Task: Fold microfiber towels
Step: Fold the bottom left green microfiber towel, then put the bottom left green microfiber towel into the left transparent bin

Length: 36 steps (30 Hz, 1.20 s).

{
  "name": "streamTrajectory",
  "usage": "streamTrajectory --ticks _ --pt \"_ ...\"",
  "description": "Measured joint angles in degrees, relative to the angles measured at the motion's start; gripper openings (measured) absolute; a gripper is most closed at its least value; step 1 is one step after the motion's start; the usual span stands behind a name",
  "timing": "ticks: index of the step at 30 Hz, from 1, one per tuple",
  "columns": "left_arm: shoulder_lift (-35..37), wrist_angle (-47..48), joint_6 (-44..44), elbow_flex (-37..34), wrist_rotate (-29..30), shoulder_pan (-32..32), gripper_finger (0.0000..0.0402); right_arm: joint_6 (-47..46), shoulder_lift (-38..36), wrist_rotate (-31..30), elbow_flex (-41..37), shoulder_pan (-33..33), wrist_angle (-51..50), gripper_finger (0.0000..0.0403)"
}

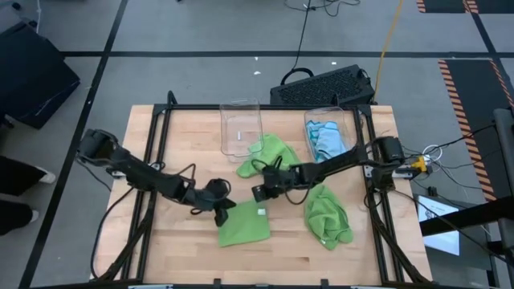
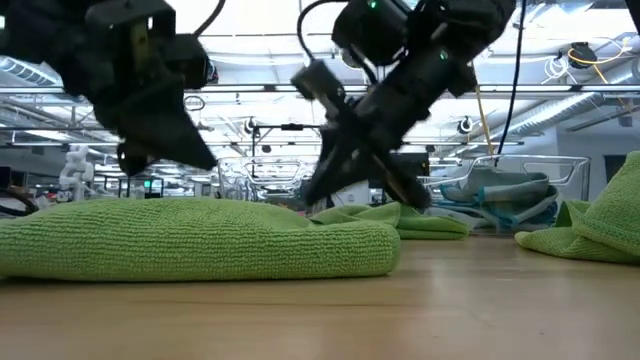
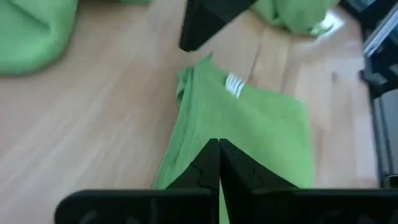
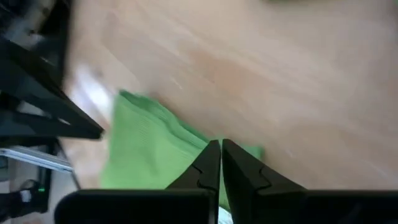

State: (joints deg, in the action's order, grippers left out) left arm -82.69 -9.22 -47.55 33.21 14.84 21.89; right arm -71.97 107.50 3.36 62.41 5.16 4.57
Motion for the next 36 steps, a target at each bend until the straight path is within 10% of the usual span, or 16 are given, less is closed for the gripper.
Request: streamTrajectory --ticks 19,36 --pt "-2.8 -5.3 -1.0 0.0 -0.7 4.7 0.0007 -23.0 -3.4 5.9 0.1 11.4 -9.5 0.0248" --pt "-19.8 -16.7 -0.5 0.3 -9.1 4.1 0.0007 -32.4 7.2 5.7 0.9 14.9 6.1 0.0272"
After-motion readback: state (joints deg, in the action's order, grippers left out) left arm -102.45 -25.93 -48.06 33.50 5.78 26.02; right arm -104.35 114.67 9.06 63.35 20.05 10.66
